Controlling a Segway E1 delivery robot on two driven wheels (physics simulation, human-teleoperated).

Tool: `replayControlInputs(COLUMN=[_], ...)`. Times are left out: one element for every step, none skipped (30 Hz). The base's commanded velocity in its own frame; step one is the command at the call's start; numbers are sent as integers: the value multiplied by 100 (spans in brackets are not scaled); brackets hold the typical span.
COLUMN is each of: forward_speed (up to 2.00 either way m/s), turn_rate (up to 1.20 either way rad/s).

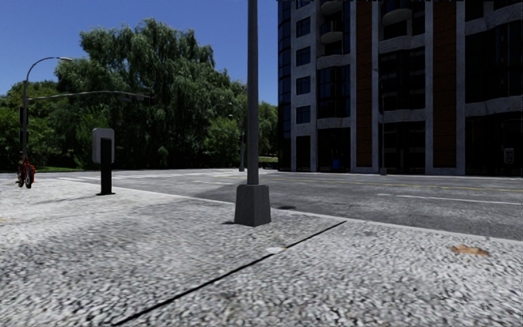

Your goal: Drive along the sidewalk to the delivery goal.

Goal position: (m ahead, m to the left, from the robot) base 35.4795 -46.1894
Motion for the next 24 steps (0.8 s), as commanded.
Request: replayControlInputs(forward_speed=[109, 111, 111, 113, 114, 115, 115, 115, 115, 115, 115, 115, 116, 116, 116, 116, 116, 116, 116, 116, 116, 116, 116, 117], turn_rate=[104, 104, 104, 104, 104, 104, 104, 104, 104, 104, 104, 104, 102, 82, 82, 62, 53, 50, 50, 50, 50, 50, 50, 50])
